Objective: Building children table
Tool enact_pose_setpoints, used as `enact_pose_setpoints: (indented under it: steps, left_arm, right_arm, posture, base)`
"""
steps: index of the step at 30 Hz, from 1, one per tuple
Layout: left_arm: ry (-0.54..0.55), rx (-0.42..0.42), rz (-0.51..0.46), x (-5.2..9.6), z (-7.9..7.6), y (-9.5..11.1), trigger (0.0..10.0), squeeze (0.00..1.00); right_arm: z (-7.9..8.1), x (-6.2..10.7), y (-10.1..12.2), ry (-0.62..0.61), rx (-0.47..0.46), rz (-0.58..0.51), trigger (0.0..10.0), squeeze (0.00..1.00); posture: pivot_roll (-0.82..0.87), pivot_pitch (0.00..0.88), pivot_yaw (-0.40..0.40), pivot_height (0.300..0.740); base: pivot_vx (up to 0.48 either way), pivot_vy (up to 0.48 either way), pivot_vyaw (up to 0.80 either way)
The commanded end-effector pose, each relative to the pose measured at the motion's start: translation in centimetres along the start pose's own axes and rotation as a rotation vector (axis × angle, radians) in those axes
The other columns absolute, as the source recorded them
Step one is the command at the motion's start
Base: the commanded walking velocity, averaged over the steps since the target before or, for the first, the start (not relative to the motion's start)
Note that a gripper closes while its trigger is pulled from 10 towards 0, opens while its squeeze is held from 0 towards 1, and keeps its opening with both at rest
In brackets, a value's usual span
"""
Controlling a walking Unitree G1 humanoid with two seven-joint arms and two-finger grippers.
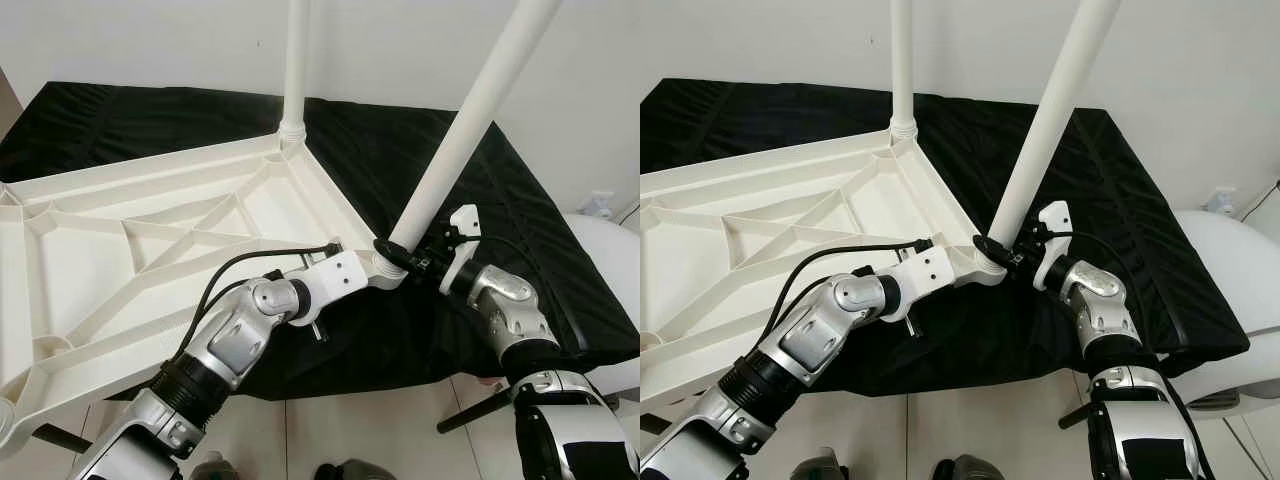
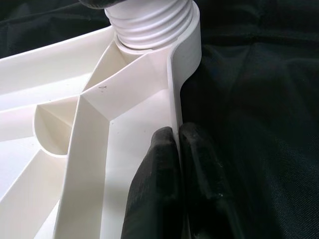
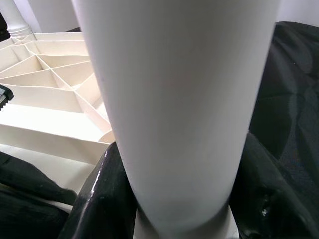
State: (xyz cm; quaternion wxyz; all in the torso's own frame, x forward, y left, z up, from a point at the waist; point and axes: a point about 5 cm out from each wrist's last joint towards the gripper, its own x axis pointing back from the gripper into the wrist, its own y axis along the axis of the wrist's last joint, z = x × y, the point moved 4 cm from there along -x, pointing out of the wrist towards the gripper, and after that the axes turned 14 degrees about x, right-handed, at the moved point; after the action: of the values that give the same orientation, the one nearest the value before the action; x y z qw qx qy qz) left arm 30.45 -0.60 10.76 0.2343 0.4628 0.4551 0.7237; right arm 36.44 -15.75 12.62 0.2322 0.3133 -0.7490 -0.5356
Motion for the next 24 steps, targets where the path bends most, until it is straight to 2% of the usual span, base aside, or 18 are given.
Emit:
enact_pose_setpoints:
  steps: [1,6,13,24]
  left_arm:
    - [-0.104,-0.018,-0.031,-0.4,-2.0,0.9,10.0,0.00]
    - [-0.106,-0.021,-0.030,-0.4,-2.0,0.9,10.0,0.00]
    - [-0.105,-0.015,-0.021,-0.5,-2.1,0.6,10.0,0.00]
    - [-0.101,-0.001,-0.015,-0.6,-2.2,0.3,10.0,0.00]
  right_arm:
    - [0.1,0.4,-0.8,-0.026,-0.017,0.022,10.0,0.00]
    - [0.5,0.1,-0.8,-0.033,-0.026,0.010,10.0,0.00]
    - [1.0,-0.6,-0.3,-0.121,-0.039,-0.017,10.0,0.00]
    - [1.3,-1.9,0.3,-0.334,-0.067,-0.014,10.0,0.00]
  posture:
    - [0.04,0.000,-0.090,0.740]
    - [0.04,0.000,-0.089,0.740]
    - [0.04,0.000,-0.092,0.740]
    - [0.04,0.000,-0.097,0.740]
  base:
    - [0.000,0.000,0.00]
    - [0.000,0.000,0.00]
    - [0.000,0.000,0.00]
    - [0.000,0.000,0.00]
